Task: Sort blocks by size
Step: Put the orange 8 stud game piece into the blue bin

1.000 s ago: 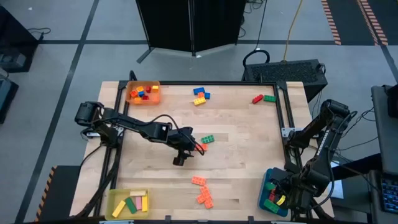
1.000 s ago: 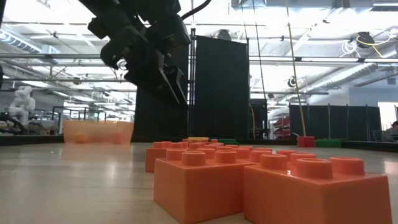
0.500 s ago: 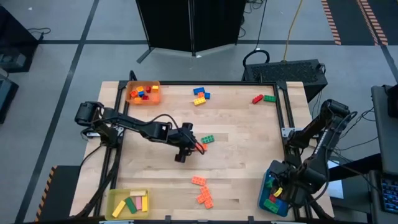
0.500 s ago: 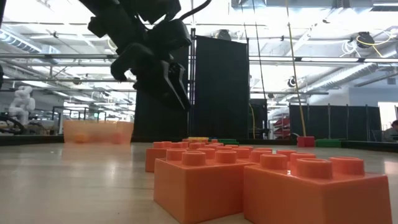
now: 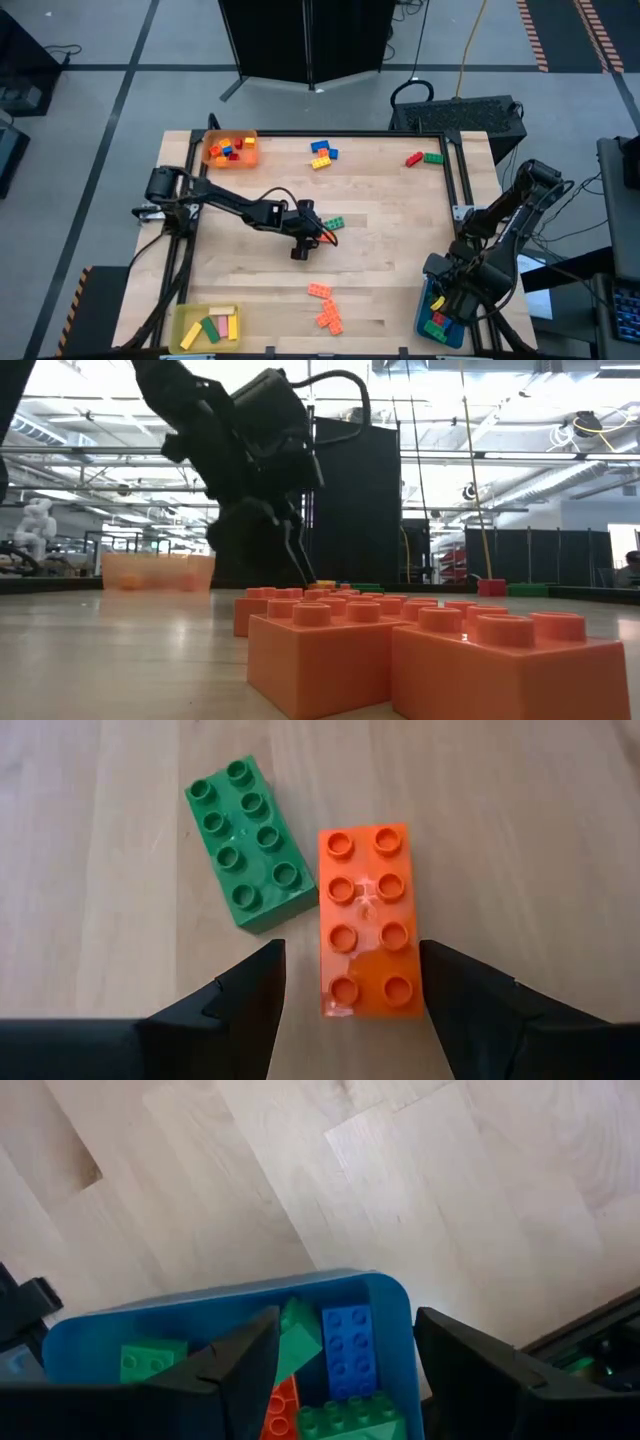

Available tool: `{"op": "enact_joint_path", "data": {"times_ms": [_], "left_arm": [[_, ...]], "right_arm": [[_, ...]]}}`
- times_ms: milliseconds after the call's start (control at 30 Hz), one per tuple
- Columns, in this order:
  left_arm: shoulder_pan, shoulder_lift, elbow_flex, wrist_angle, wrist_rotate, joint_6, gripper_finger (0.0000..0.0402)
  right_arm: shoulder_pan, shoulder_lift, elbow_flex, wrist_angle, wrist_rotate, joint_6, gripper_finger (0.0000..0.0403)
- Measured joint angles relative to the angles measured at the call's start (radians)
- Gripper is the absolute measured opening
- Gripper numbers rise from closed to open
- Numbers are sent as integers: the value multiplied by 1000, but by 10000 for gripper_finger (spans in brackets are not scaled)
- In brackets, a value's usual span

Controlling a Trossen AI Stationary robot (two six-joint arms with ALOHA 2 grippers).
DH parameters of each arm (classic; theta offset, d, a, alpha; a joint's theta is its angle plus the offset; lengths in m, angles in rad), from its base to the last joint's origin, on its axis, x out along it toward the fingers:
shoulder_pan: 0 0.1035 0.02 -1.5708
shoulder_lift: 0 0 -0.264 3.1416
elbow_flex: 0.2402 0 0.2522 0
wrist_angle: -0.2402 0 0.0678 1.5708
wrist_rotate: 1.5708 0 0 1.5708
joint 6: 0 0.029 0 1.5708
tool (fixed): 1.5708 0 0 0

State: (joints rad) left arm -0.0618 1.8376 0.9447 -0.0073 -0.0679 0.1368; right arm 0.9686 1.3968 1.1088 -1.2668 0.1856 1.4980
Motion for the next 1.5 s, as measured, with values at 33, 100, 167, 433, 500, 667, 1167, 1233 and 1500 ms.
{"op": "enact_joint_path", "data": {"times_ms": [33, 100, 167, 433, 500, 667, 1167, 1233, 1500], "left_arm": [[1, 10, 0, 10, 0, 0, 228], [6, 27, 0, 12, 30, 8, 228], [11, 39, 2, 15, 57, 26, 228], [11, 45, 3, 18, 60, 25, 189], [9, 38, 1, 21, 59, 23, 162], [-11, -1, -1, 43, -22, 3, 130], [-184, -37, -1, 190, -417, 141, 130], [-208, -37, 0, 223, -455, 162, 130], [-249, -38, 0, 274, -483, 178, 130]], "right_arm": [[-2, 0, 0, 0, 0, -4, 226], [-7, 0, 0, 1, 0, -21, 226], [-11, 0, 0, 1, 0, -29, 226], [-37, 0, 0, 12, 60, -21, 226], [-42, 0, 0, 22, 78, -22, 226], [-66, 0, 0, 36, 165, -8, 226], [-185, 0, -76, 272, 682, 132, 226], [-213, 0, -122, 388, 682, 81, 226], [-296, 0, -297, 948, 787, -206, 226]]}}
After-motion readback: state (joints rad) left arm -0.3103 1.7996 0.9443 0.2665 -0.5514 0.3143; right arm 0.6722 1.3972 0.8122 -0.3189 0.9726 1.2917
